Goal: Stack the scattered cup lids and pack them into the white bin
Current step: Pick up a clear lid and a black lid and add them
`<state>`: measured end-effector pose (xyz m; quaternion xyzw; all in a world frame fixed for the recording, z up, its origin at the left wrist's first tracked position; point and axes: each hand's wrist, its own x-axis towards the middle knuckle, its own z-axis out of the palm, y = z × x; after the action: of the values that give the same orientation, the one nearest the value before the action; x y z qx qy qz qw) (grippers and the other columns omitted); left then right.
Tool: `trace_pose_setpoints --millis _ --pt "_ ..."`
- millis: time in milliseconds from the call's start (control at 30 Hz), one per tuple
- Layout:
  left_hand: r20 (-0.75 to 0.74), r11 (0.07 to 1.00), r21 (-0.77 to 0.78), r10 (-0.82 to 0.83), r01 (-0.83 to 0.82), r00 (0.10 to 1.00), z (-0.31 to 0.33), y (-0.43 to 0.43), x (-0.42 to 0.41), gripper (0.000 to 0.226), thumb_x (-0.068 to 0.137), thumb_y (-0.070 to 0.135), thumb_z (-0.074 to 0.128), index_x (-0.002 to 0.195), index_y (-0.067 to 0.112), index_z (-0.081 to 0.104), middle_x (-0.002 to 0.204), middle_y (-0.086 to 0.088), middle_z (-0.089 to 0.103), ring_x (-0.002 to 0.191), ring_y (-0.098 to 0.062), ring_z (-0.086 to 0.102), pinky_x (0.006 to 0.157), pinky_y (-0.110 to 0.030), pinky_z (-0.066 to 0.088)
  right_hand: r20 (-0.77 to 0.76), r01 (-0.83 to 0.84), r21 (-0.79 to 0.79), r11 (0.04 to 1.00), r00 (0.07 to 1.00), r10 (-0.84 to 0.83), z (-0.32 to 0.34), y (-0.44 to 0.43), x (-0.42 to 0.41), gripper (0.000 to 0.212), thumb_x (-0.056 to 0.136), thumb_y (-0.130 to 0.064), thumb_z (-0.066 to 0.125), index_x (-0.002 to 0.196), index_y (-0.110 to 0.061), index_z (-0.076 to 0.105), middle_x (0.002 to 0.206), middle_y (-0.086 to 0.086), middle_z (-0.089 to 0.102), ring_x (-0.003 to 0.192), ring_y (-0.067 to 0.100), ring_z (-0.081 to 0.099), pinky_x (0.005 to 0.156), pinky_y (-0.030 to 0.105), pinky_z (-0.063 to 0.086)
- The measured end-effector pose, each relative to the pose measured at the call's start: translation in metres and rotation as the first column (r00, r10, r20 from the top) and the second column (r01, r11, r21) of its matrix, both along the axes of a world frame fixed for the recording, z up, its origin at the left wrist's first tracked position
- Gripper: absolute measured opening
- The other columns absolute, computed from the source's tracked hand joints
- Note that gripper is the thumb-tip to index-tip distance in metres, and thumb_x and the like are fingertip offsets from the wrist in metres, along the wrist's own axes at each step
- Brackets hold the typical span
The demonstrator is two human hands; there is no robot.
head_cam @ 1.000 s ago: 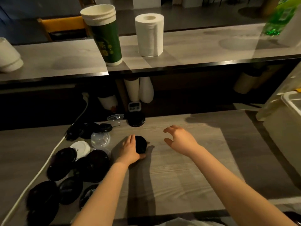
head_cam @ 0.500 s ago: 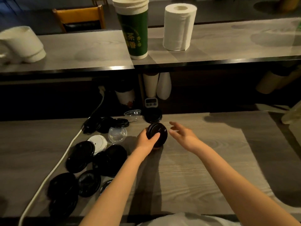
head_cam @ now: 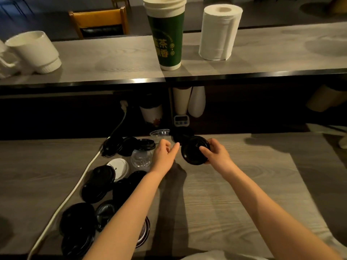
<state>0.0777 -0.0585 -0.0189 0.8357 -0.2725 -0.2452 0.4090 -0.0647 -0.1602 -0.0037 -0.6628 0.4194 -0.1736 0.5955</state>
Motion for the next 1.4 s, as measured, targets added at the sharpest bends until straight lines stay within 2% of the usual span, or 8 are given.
trace_pose_setpoints --millis 100,167,267,433,767,967,1267,1400 --pt "0.366 0.961 0.276 -0.131 0.027 0.921 -0.008 -0.016 0.035 0.061 0.088 0.033 0.061 0.139 0.011 0.035 0.143 -0.008 0.034 0.132 -0.028 0.03 0.104 -0.039 0.032 -0.056 0.075 -0.023 0.997 0.995 -0.076 -0.004 -0.01 -0.007 0.007 0.092 -0.017 0.057 0.097 -0.013 0.053 0.098 0.006 0.062 0.096 0.025 0.062 0.08 0.045 0.055" --pt "0.443 0.907 0.419 -0.238 0.036 0.864 -0.013 -0.025 0.052 0.075 0.088 0.034 0.062 0.147 0.013 0.021 0.154 -0.005 0.02 0.141 -0.027 0.015 0.11 -0.041 0.026 -0.057 0.102 -0.012 0.995 0.993 -0.103 -0.006 -0.013 -0.012 0.007 0.092 -0.016 0.057 0.097 -0.013 0.054 0.098 0.007 0.063 0.095 0.024 0.062 0.077 0.041 0.055" --pt "0.445 0.838 0.543 -0.35 0.063 0.824 -0.024 -0.035 0.062 0.078 0.087 0.032 0.063 0.148 0.016 0.018 0.155 -0.003 0.02 0.144 -0.025 0.012 0.113 -0.044 0.02 -0.028 0.136 0.014 0.991 0.99 -0.135 -0.006 -0.016 -0.019 0.005 0.093 -0.014 0.057 0.097 -0.014 0.053 0.096 0.004 0.062 0.09 0.02 0.062 0.066 0.027 0.054" --pt "0.571 0.837 0.542 -0.432 0.075 0.697 -0.027 -0.045 0.058 0.044 0.091 0.017 0.053 0.133 0.015 0.042 0.13 -0.008 0.05 0.124 -0.028 0.042 0.104 -0.039 0.03 -0.008 0.149 0.05 0.988 0.989 -0.149 -0.005 -0.02 -0.024 0.008 0.094 -0.013 0.055 0.101 -0.014 0.051 0.095 0.0 0.06 0.085 0.013 0.06 0.051 0.013 0.049" --pt "0.468 0.963 0.152 -0.269 0.223 0.842 -0.007 -0.031 0.018 0.048 0.085 0.013 0.063 0.131 0.008 0.046 0.104 -0.007 0.054 0.103 -0.026 0.051 0.092 -0.038 0.043 -0.02 0.129 -0.022 0.991 0.991 -0.13 0.004 -0.022 -0.032 0.02 0.096 -0.017 0.05 0.115 -0.011 0.05 0.106 0.006 0.059 0.094 0.02 0.06 0.059 0.027 0.049" --pt "0.197 0.987 -0.097 -0.105 0.126 0.975 0.027 -0.043 -0.029 0.051 0.084 0.014 0.067 0.129 0.013 0.042 0.086 0.004 0.045 0.07 -0.005 0.043 0.06 -0.006 0.035 0.064 0.213 -0.039 0.976 0.976 -0.211 0.022 -0.029 -0.077 0.018 0.096 -0.016 0.052 0.113 -0.019 0.05 0.108 0.0 0.059 0.095 0.015 0.06 0.054 0.018 0.051" --pt "0.115 0.921 -0.313 -0.205 0.231 0.972 0.063 -0.096 -0.119 0.048 0.082 0.021 0.071 0.126 0.012 0.053 0.101 0.001 0.055 0.079 -0.004 0.054 0.072 -0.017 0.046 0.135 0.369 -0.167 0.914 0.927 -0.35 0.053 -0.072 -0.188 0.027 0.09 -0.016 0.061 0.114 -0.027 0.054 0.106 -0.003 0.064 0.092 0.012 0.063 0.054 0.019 0.049" --pt "0.139 0.894 -0.351 -0.244 0.278 0.96 0.074 -0.129 -0.171 0.046 0.083 0.023 0.07 0.125 0.012 0.055 0.099 0.002 0.059 0.082 -0.009 0.056 0.074 -0.02 0.048 0.184 0.399 -0.153 0.904 0.91 -0.371 0.064 -0.101 -0.241 0.028 0.089 -0.011 0.063 0.114 -0.022 0.057 0.106 0.002 0.065 0.098 0.016 0.064 0.073 0.03 0.055"
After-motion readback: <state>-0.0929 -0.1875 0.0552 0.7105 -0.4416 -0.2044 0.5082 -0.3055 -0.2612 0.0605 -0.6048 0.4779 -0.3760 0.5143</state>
